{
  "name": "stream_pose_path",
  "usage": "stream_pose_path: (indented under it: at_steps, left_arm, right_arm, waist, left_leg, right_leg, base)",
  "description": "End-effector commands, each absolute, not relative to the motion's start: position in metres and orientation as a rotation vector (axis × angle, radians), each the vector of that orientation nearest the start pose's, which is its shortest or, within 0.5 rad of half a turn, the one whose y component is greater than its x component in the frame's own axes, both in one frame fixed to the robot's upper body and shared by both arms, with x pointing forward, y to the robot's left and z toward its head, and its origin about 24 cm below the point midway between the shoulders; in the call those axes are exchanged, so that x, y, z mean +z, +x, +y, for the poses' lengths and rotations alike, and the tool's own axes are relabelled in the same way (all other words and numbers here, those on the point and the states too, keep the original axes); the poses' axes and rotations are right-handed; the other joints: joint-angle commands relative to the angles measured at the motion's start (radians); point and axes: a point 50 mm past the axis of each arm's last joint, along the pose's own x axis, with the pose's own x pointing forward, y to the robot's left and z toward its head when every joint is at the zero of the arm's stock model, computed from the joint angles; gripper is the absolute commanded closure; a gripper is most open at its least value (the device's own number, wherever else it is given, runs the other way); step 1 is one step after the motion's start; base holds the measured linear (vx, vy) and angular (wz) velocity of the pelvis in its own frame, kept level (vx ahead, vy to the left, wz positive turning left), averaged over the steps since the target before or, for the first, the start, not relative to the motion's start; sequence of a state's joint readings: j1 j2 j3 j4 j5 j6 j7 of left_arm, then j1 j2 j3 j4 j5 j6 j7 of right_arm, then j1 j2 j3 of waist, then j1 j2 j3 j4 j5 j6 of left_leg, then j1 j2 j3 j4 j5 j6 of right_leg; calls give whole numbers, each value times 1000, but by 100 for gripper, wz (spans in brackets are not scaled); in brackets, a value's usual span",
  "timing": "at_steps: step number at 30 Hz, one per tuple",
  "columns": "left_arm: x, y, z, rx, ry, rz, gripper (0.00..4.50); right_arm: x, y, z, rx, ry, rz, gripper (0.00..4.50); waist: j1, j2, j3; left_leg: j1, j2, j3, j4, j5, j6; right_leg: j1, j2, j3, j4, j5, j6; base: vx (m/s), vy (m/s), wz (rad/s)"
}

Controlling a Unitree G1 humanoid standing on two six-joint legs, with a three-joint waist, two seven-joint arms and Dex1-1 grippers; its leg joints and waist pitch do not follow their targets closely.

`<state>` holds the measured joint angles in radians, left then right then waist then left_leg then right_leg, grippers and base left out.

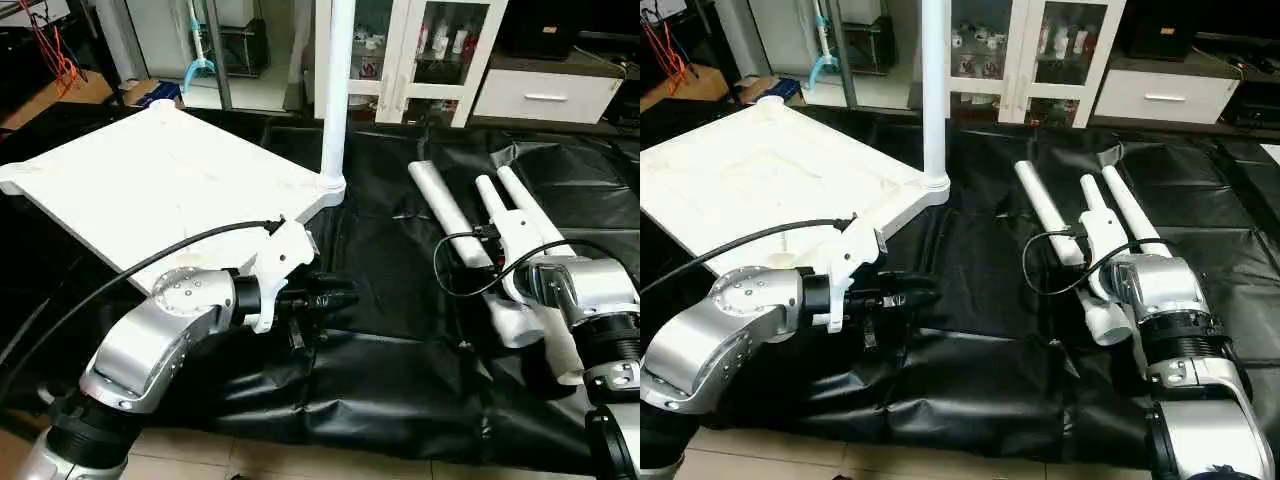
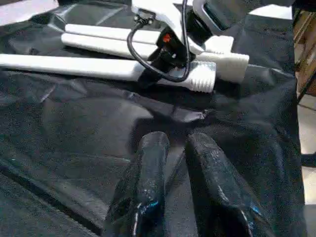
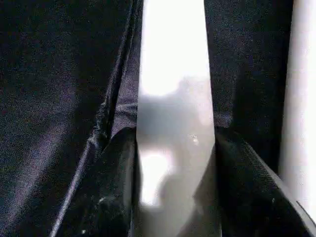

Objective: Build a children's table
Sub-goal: Pick table leg

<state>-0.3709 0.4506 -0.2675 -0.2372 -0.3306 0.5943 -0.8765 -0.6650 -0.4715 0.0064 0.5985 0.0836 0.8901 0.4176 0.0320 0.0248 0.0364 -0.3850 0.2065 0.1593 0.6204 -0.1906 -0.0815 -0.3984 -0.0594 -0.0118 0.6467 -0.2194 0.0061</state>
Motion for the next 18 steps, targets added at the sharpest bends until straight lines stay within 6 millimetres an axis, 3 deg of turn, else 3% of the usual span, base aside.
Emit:
stream_pose_path:
  at_steps: [1, 10, 14, 18]
  left_arm:
    - [126, 270, 105, -1218, 197, 184, 361]
    - [138, 278, 107, -1165, 107, 125, 361]
    - [164, 295, 104, -1040, -133, 53, 343]
    - [188, 301, 99, -1046, -419, -10, 313]
  right_arm:
    - [64, 338, -241, 144, -108, 803, 261]
    - [80, 344, -235, 116, -111, 664, 269]
    - [113, 344, -223, 78, -153, 395, 269]
    - [142, 327, -207, 69, -238, 189, 269]
  waist:
    - [0, -4, -64]
    - [2, -5, -65]
    - [8, -9, -65]
    - [10, -7, -62]
  left_leg:
    - [18, -1, 16, -59, -76, -9]
    - [18, -1, 16, -60, -66, -15]
    - [20, -2, 17, -60, -49, -11]
    - [17, -5, 16, -61, -47, -9]
  right_leg:
    - [57, -34, 19, -67, 70, -256]
    - [60, -34, 21, -65, 97, -249]
    - [59, -32, 23, -64, 131, -244]
    - [61, -30, 25, -66, 119, -223]
  base:
    - [0, 0, 0]
    - [0, 0, 0]
    - [0, 0, 0]
    - [0, 0, 0]
